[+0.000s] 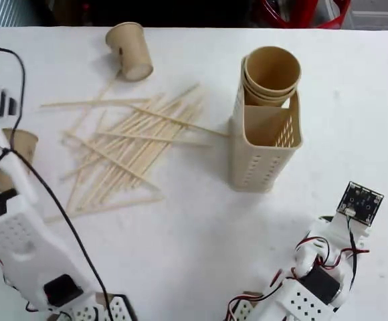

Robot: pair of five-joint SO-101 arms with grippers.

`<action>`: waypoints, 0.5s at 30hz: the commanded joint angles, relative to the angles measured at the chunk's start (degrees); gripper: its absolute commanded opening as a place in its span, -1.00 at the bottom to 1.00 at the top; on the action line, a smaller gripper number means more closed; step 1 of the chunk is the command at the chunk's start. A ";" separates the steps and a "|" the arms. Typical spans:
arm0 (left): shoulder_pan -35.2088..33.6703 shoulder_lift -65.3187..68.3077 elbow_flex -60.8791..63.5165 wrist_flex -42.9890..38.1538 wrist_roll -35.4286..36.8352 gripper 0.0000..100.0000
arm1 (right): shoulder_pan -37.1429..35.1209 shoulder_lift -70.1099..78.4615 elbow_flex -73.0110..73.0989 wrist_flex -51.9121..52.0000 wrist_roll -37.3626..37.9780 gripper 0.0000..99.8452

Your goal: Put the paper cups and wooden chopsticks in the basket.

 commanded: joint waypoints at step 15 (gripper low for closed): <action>9.63 21.32 -38.07 25.41 -20.22 -0.60 | 0.48 0.40 0.35 -0.57 0.70 -0.96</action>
